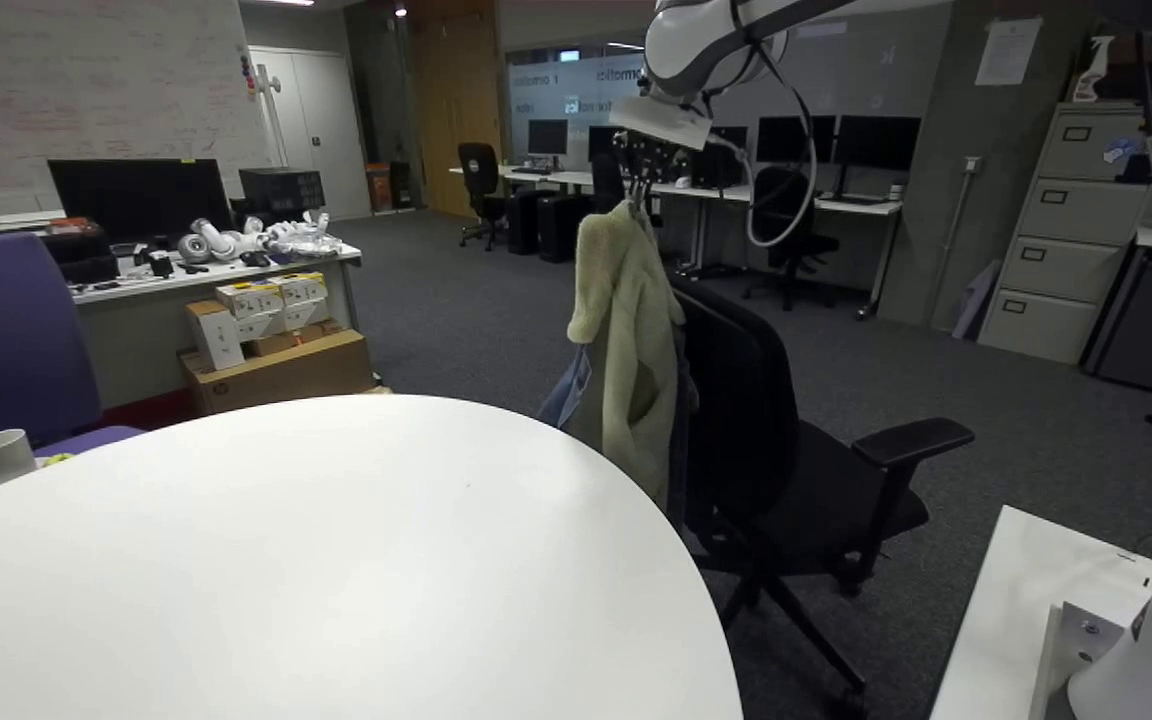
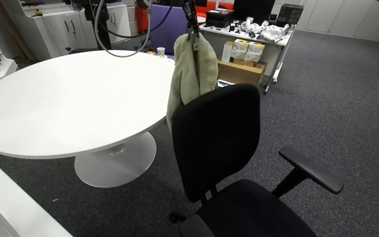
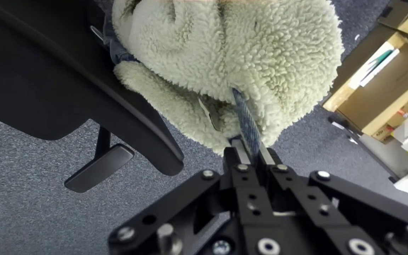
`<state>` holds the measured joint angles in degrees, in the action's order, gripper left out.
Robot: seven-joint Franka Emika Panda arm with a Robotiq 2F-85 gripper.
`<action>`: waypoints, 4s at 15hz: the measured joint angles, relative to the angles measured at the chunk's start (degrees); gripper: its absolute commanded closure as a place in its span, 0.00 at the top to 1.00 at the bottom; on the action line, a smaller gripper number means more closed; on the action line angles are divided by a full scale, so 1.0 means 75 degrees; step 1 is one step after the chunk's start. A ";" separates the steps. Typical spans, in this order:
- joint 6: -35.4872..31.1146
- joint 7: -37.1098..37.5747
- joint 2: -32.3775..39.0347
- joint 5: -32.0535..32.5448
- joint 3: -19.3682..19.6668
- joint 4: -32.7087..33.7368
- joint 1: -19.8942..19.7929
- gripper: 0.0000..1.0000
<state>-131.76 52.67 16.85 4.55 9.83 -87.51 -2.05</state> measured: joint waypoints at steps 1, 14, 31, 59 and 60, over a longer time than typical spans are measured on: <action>0.0000 0.0073 0.0033 -0.0059 0.0035 0.0223 -0.0056 0.02; 0.0048 0.1305 0.0113 -0.0282 0.0368 0.2535 -0.0511 0.02; 0.0766 0.2129 0.0371 -0.1635 0.0845 0.4861 -0.2128 0.02; 0.0317 0.1136 0.2798 -0.0198 0.0955 0.1383 -0.1703 0.02; 0.0177 0.1111 0.2728 -0.0226 0.0946 0.1433 -0.1708 0.02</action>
<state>-130.43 61.00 37.31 2.86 16.93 -76.76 -14.86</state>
